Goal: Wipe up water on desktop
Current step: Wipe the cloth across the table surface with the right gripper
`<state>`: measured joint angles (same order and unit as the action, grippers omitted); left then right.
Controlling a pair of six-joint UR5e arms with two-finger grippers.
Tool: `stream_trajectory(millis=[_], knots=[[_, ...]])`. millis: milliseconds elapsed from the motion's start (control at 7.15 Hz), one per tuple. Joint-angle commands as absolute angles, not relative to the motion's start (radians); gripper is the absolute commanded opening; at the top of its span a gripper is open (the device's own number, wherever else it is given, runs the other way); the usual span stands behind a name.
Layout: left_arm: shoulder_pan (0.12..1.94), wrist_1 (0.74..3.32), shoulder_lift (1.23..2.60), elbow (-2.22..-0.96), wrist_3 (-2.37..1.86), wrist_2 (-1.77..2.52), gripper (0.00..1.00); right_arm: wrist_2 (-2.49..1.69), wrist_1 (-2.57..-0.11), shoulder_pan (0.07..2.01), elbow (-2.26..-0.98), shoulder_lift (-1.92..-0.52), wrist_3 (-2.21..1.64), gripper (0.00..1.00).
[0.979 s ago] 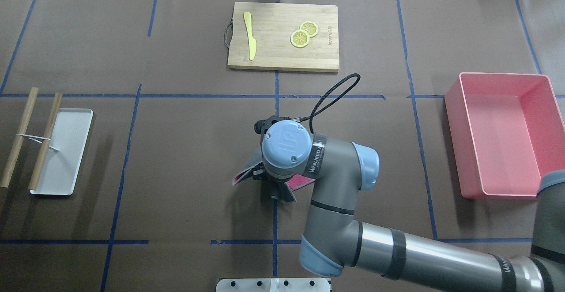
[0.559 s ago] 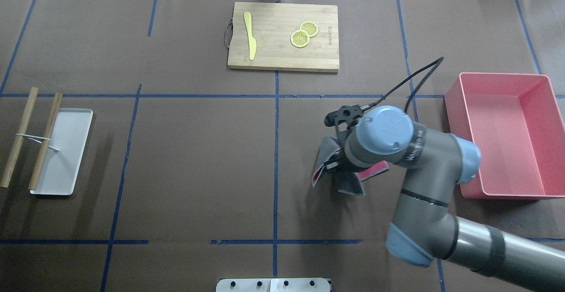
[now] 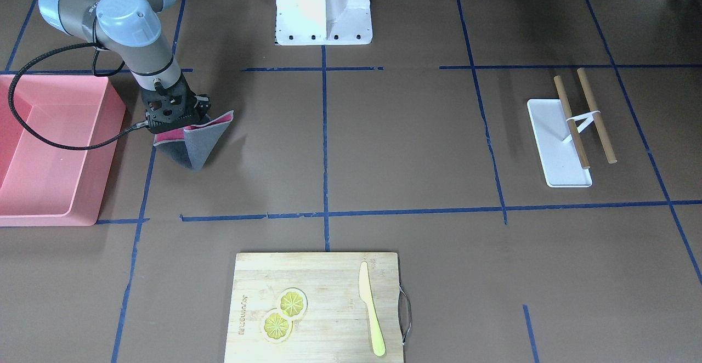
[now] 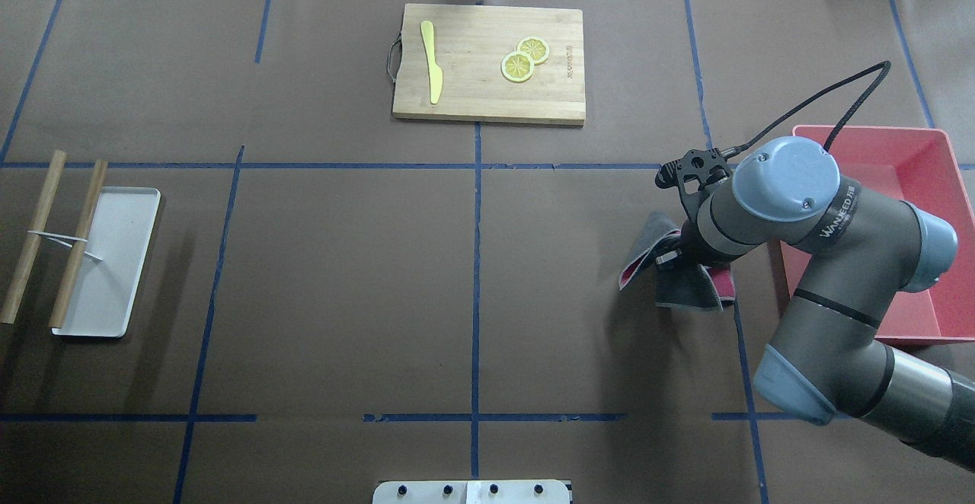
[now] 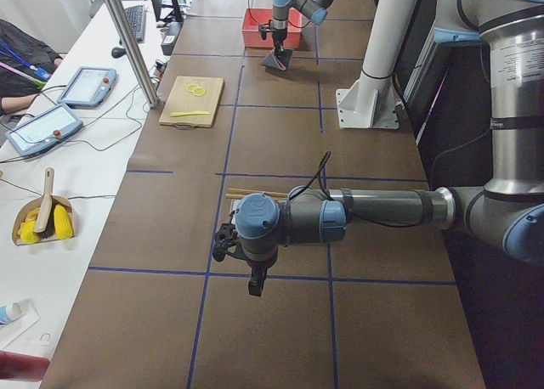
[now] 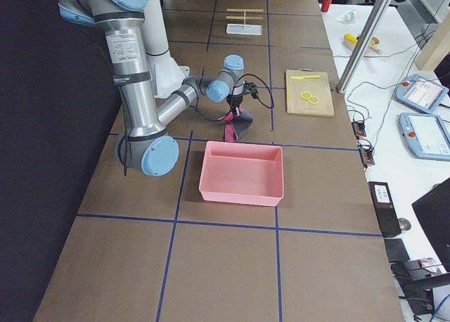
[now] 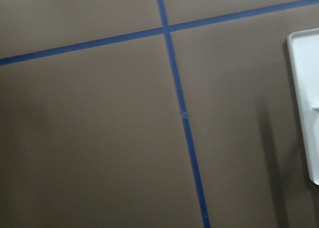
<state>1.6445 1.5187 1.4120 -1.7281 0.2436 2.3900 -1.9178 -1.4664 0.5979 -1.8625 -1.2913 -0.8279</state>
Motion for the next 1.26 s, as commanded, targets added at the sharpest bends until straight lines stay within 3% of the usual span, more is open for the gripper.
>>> stream_trajectory(millis=[0,280,699,839,1119], knots=[[1.649,1.522,1.417,-1.73,0.224,2.39,1.0,-1.845,-1.462,0.498,-1.643,-1.02,-1.022,0.0],[1.649,1.523,1.42,-1.726,0.206,2.391,1.0,-1.832,-1.463,0.457,-1.52,-0.827,-1.118,0.0],[1.647,1.522,1.419,-1.73,0.202,2.395,1.0,-1.833,-1.471,0.445,-1.535,-0.813,-1.157,0.0],[1.647,1.522,1.417,-1.729,0.202,2.395,1.0,-1.841,-1.486,0.468,-1.564,-0.836,-1.141,0.0],[1.648,1.523,1.41,-1.723,0.203,2.399,1.0,-1.908,-1.675,0.575,-1.781,-0.918,-1.004,0.0]])
